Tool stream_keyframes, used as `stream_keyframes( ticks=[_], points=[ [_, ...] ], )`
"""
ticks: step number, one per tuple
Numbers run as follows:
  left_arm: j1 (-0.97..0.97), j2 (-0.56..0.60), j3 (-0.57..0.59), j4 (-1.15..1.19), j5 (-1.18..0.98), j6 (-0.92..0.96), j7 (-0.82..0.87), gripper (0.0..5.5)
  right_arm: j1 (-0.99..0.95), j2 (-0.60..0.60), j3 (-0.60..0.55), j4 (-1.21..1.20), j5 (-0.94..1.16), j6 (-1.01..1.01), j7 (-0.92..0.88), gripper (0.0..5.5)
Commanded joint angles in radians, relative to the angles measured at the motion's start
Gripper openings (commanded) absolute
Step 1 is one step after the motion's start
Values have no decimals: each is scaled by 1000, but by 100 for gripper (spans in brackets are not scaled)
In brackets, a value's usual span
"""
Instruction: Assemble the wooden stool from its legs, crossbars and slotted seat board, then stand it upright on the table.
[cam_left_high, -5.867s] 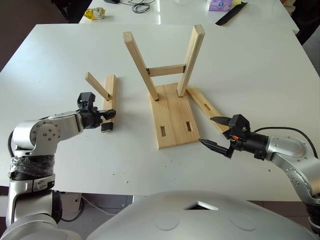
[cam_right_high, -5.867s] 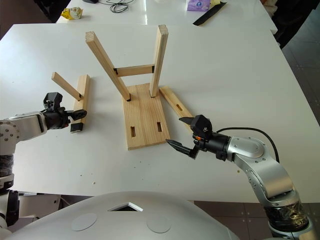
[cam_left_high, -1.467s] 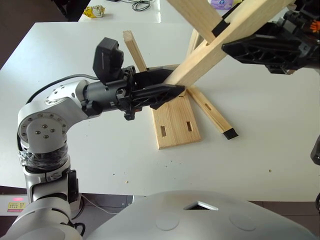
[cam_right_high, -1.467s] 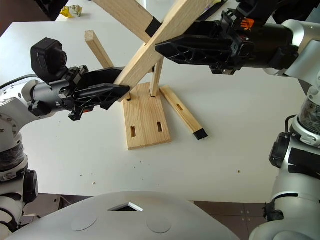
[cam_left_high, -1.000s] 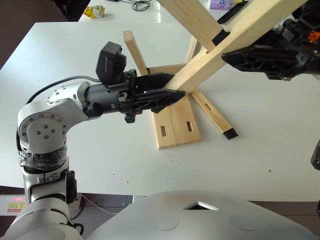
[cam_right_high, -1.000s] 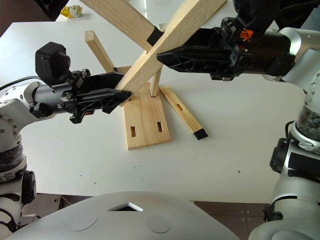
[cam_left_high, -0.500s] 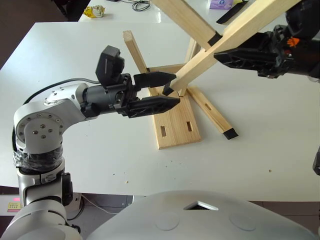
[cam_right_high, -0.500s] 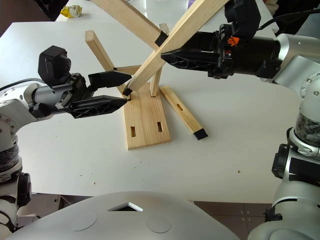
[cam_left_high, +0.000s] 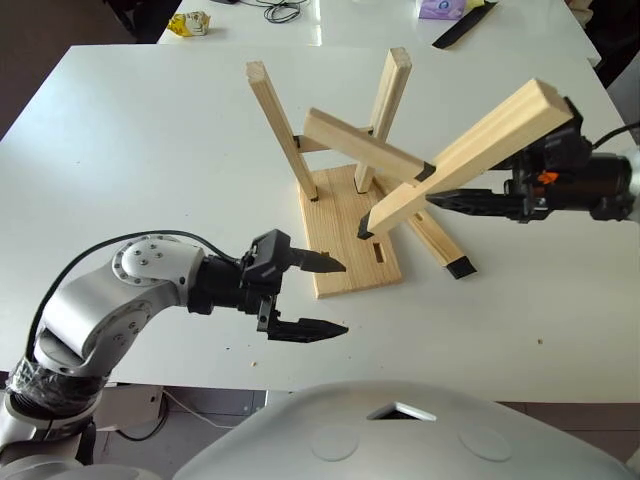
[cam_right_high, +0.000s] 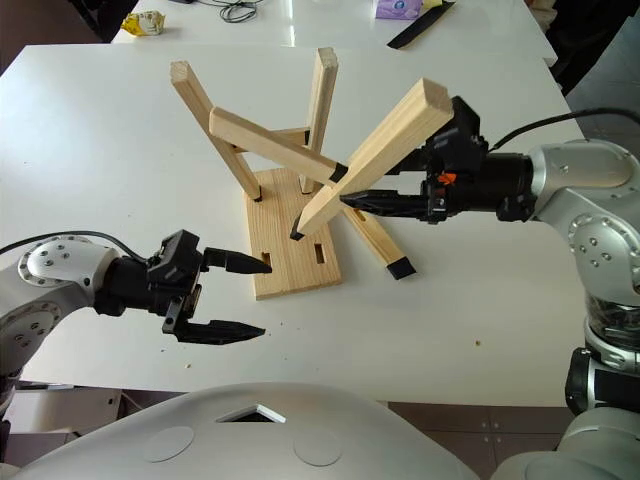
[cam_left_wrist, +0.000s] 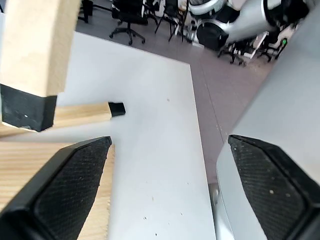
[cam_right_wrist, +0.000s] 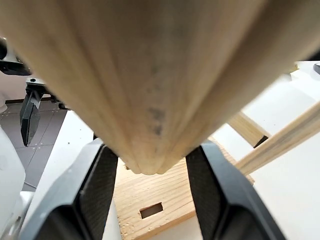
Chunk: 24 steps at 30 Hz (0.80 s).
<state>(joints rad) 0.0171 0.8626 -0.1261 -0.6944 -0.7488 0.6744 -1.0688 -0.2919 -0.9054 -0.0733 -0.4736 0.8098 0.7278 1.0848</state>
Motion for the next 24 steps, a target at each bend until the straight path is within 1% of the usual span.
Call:
stream_keyframes(
  ticks=[1,4,8,12,24],
  points=[
    [3,4,-115,55,207,-122,11,433,40,9,65,6,-126,-121,21,203],
    [-2,-11,-182,108,331,-202,22,433,51,7,98,26,-204,-196,39,203],
    [8,-16,-224,157,428,-282,22,433,64,10,131,49,-279,-273,61,203],
    [16,-18,-232,182,464,-322,16,433,78,11,137,49,-289,-291,80,203],
    [16,-38,-241,230,515,-361,21,433,132,-25,138,41,-312,-338,118,202]
  ],
)
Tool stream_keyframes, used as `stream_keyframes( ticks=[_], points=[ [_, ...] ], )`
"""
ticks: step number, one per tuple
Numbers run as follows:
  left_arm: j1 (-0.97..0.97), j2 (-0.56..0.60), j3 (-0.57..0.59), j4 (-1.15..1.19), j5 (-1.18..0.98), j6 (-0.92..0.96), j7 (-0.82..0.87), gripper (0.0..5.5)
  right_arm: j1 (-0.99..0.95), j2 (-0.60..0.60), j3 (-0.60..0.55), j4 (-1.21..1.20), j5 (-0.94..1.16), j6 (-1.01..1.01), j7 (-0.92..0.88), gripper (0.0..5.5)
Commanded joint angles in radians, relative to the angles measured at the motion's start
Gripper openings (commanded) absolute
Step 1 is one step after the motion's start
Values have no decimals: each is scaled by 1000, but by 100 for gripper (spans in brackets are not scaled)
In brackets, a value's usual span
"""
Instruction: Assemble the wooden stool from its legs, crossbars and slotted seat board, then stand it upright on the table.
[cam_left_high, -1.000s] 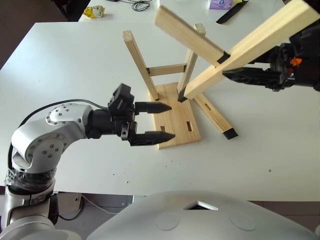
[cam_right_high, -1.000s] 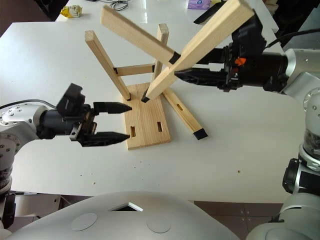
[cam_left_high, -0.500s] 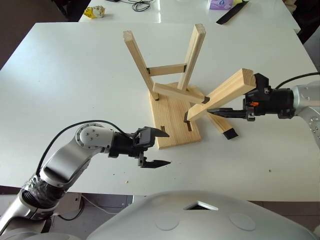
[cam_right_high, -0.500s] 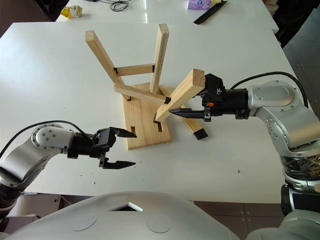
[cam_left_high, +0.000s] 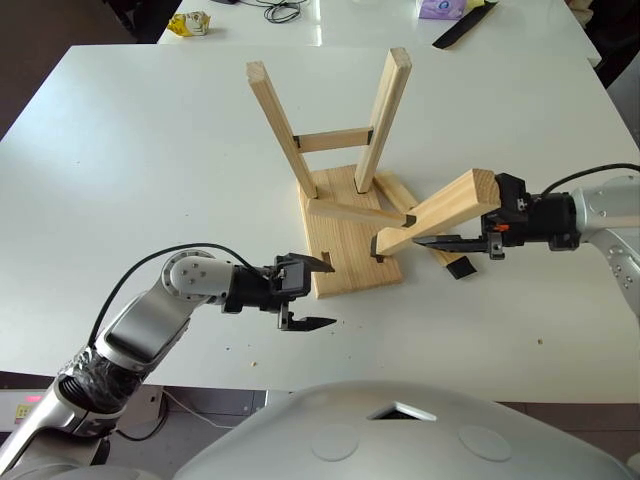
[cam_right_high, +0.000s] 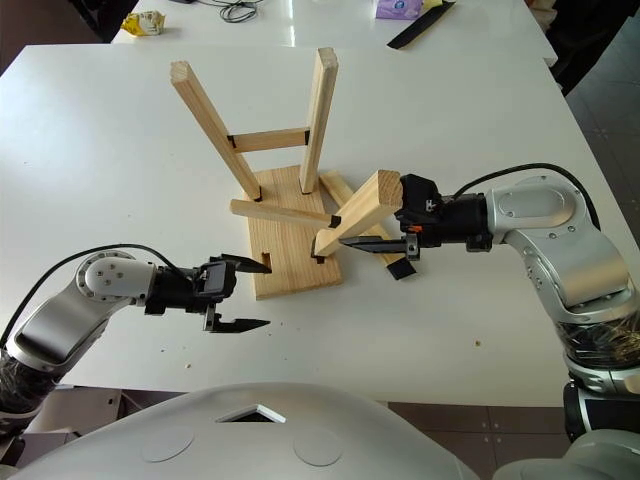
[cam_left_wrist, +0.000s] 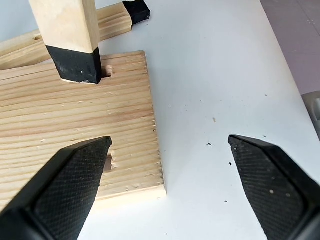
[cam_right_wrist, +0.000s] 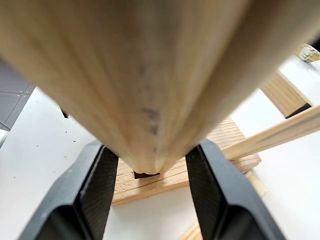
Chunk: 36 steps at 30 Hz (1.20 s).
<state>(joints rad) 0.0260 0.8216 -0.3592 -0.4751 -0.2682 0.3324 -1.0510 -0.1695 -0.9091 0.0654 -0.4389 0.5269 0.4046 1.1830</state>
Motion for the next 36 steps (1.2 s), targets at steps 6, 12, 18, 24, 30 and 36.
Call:
stream_keyframes(
  ticks=[6,12,18,24,30,36],
  points=[
    [21,-1,-8,19,61,-34,6,433,-17,-30,-8,29,-29,-25,41,202],
    [16,-11,6,15,55,-23,1,433,-8,-36,2,52,-58,-58,63,202],
    [4,-13,27,9,27,0,-7,433,16,-53,1,45,-55,-66,83,202],
    [-4,-4,35,14,22,2,-19,433,48,-74,4,32,-44,-68,98,202],
    [-6,-1,34,26,28,-2,-26,433,87,-87,21,12,-29,-52,120,202],
    [-7,2,33,29,29,-5,-32,433,60,-66,55,29,-9,-12,111,202]
  ],
)
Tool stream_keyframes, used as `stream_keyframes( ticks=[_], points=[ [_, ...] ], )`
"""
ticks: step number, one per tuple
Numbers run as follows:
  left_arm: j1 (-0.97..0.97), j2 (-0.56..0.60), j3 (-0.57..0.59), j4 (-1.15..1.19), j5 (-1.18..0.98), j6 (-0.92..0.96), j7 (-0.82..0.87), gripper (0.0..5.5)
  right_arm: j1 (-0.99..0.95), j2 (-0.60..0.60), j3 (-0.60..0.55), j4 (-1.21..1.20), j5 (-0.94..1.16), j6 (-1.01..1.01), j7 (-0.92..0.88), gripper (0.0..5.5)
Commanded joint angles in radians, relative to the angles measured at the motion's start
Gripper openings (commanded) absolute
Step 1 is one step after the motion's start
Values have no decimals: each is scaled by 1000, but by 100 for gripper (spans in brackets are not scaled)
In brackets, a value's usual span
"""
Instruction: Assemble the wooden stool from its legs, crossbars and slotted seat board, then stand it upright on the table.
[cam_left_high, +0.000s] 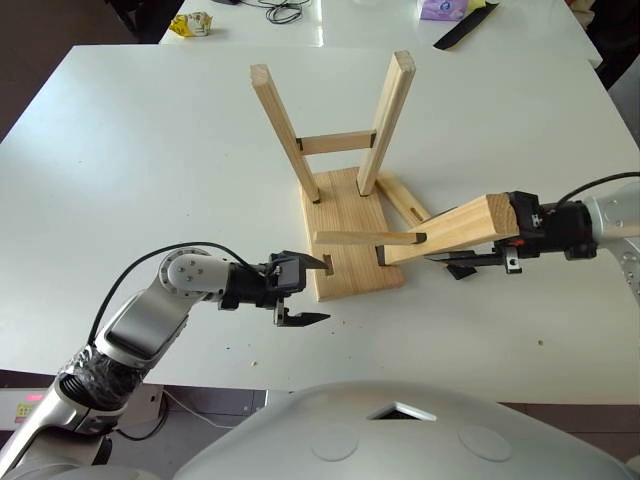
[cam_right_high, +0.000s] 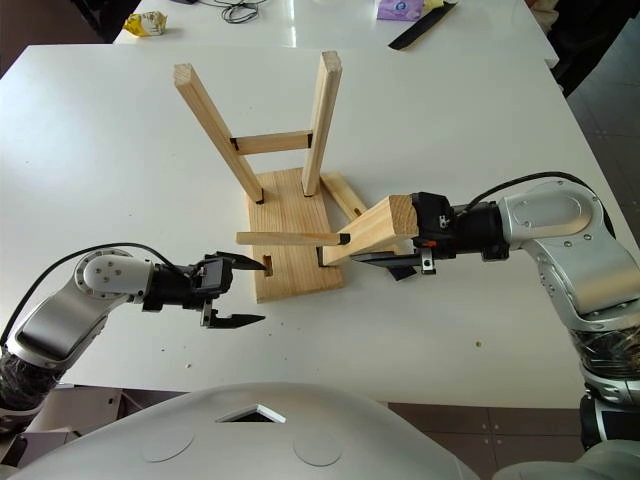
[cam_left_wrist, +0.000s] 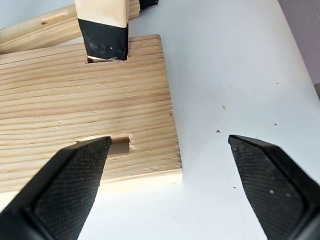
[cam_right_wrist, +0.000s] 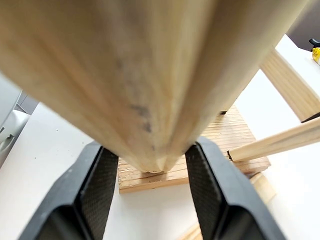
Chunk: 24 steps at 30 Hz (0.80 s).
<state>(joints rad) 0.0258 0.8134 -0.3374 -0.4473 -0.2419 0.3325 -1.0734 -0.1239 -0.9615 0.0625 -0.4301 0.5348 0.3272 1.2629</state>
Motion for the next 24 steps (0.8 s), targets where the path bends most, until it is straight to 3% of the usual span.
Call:
stream_keyframes(
  ticks=[1,15,24],
  points=[
    [-8,11,12,0,3,-5,-11,433,9,-14,64,24,-12,72,33,202],
    [14,11,13,-4,7,-4,0,433,-101,39,206,94,-61,110,27,202],
    [19,9,25,-19,-8,11,8,433,-65,72,278,102,-132,91,-22,202]
  ],
)
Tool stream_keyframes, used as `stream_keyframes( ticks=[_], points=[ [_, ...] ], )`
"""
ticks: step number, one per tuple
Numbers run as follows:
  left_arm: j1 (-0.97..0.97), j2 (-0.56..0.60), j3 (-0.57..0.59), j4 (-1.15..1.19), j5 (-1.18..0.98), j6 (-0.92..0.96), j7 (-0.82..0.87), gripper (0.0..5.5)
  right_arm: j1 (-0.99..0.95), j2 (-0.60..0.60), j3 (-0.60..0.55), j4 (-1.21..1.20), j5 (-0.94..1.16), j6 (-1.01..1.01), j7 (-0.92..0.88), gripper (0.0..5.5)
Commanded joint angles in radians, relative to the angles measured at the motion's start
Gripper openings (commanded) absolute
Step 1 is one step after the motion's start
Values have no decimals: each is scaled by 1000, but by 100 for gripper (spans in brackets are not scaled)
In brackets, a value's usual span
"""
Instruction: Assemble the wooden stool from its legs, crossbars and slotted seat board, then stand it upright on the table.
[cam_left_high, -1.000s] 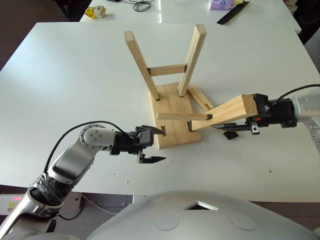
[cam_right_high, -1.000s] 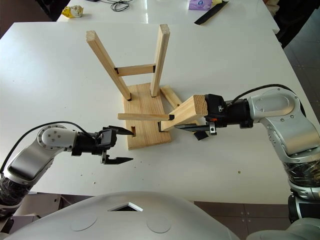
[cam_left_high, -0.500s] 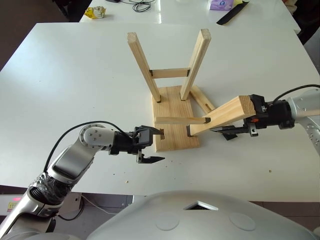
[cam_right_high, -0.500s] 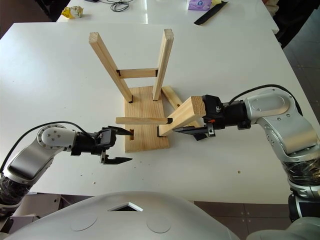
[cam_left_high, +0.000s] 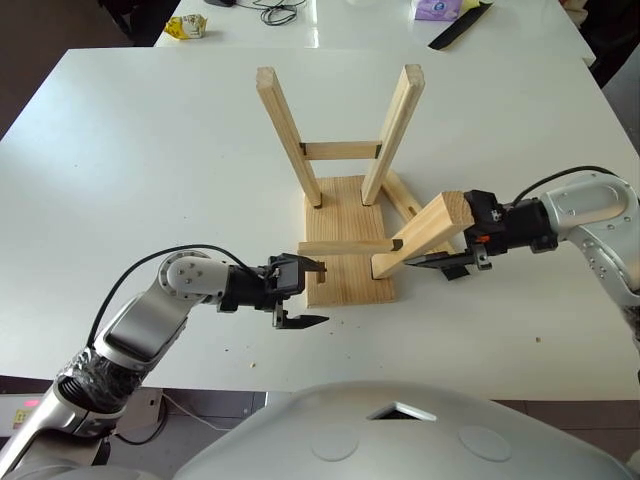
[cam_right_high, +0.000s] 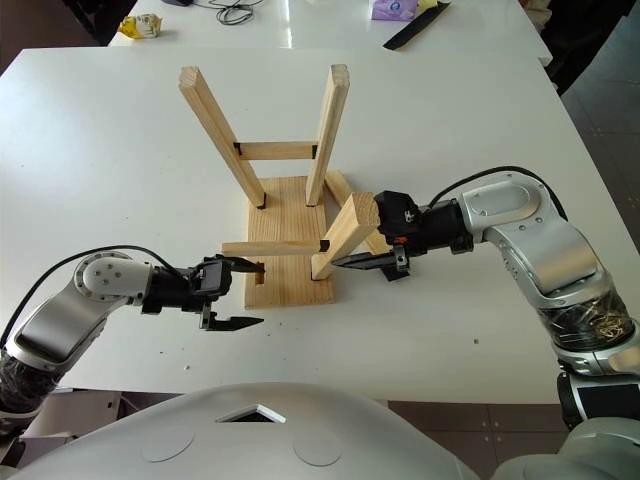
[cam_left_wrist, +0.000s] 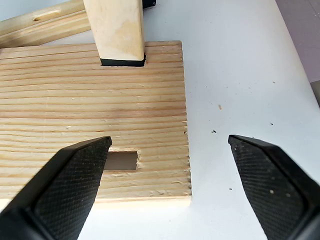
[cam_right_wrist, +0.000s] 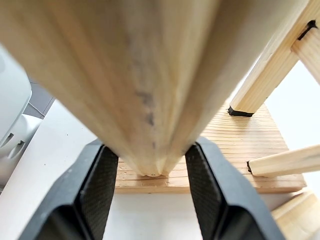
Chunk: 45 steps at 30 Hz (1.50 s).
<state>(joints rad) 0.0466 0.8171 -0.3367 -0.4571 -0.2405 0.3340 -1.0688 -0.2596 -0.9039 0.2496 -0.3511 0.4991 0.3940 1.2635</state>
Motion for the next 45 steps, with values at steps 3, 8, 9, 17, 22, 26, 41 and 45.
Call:
stream_keyframes(
  ticks=[3,8,9,17,22,26,41,45],
  points=[
    [-8,11,40,-2,-20,10,-4,433,105,20,112,29,-116,12,-49,202],
    [-29,19,68,24,-30,8,-22,433,138,35,138,50,-138,-1,-85,202],
    [-31,20,72,29,-31,6,-26,433,140,35,140,51,-137,-1,-89,202],
    [-6,33,125,52,-40,-15,-47,433,107,9,127,49,-114,9,-70,202],
    [1,50,225,89,-86,-6,-49,433,71,18,108,41,-111,27,-73,280],
    [30,76,338,127,-150,10,-65,433,86,42,65,52,-129,30,-117,339],
    [-66,-20,683,67,-533,275,174,433,392,128,-342,-212,15,441,-553,385],
    [-89,-43,692,72,-537,294,248,433,389,201,-346,-258,23,554,-685,385]
  ],
)
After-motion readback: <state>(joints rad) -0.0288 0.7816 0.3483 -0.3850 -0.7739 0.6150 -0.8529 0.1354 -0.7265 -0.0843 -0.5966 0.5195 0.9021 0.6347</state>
